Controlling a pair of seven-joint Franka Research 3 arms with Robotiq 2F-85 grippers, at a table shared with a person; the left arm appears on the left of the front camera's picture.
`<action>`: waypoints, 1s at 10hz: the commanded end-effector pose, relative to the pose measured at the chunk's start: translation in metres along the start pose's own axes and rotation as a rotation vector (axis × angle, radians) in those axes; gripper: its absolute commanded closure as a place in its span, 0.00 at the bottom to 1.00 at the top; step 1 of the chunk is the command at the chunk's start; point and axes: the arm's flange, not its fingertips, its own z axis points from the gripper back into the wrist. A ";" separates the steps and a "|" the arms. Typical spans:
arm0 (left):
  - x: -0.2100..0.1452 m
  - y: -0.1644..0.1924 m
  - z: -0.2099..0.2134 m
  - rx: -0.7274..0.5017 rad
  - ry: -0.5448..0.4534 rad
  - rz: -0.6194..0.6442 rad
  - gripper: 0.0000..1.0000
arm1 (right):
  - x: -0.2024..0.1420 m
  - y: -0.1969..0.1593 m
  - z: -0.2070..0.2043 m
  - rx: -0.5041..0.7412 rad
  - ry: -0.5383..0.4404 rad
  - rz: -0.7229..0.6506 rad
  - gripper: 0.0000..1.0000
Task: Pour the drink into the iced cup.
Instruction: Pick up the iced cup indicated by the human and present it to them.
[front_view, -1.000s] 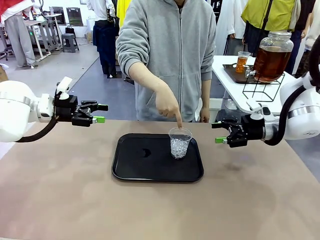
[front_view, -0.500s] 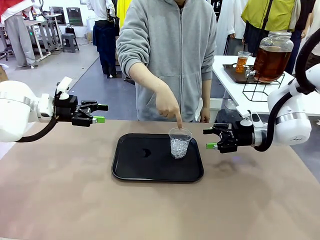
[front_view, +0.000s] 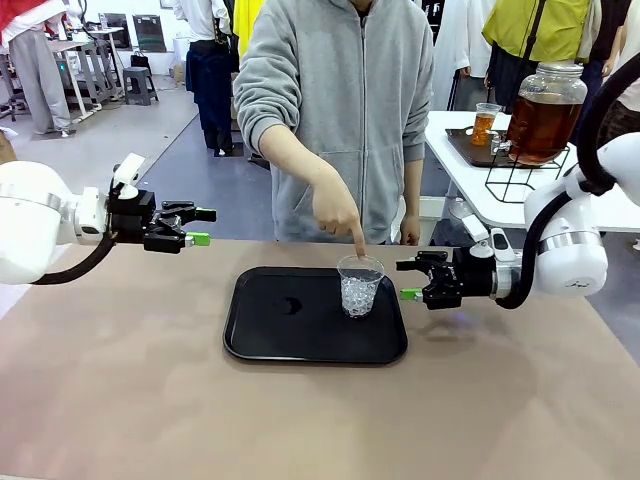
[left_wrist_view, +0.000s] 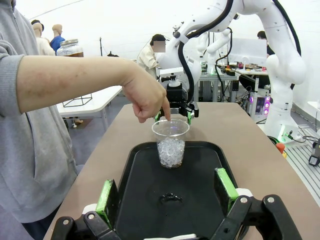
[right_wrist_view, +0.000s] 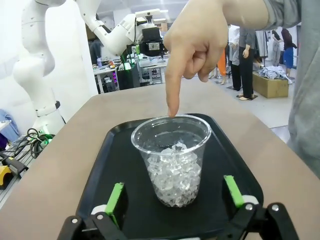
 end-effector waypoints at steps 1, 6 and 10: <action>0.003 -0.001 -0.001 0.002 0.008 0.010 0.00 | -0.009 -0.001 -0.016 -0.027 -0.006 0.042 0.00; 0.003 -0.001 -0.001 0.002 0.008 0.010 0.00 | -0.026 -0.012 -0.035 -0.024 -0.049 0.017 0.00; 0.003 -0.001 -0.001 0.002 0.008 0.010 0.00 | -0.028 -0.023 -0.046 -0.020 -0.056 0.014 0.00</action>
